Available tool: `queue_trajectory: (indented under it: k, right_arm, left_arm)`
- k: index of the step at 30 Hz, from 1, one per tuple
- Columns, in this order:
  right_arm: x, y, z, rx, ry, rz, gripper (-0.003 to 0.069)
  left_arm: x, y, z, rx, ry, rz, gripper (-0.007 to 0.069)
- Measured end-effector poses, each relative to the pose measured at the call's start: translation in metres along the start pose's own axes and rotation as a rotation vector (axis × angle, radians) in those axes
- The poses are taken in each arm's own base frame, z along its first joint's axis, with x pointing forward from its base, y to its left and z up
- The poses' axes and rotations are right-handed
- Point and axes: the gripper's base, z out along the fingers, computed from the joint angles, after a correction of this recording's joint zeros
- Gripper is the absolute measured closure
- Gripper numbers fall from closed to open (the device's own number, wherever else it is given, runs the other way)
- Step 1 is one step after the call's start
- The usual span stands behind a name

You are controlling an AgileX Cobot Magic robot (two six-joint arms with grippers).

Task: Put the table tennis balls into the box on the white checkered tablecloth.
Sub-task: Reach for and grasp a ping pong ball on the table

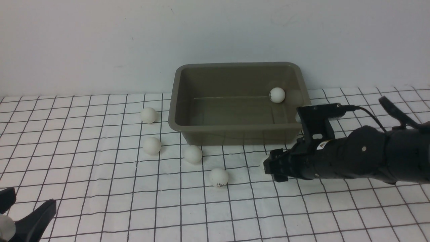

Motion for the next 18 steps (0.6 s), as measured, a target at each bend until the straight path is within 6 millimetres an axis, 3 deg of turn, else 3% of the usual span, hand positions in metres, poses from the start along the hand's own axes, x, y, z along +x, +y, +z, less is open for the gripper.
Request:
queue_trajectory:
  k: [6,12,18]
  right_arm:
    - [0.000,0.003,0.009,0.005,-0.007,0.002,0.0156]
    - [-0.008,0.004,0.031,0.006,0.000,0.002,0.0156]
    - [-0.002,0.004,0.046,0.004,0.049,0.004,0.0157]
  left_arm:
    - [0.000,0.000,0.000,0.000,0.000,0.000,0.0195]
    - [0.000,0.000,0.000,0.000,0.000,-0.001,0.0195]
    - [0.000,0.000,0.000,0.000,0.000,-0.001,0.0195]
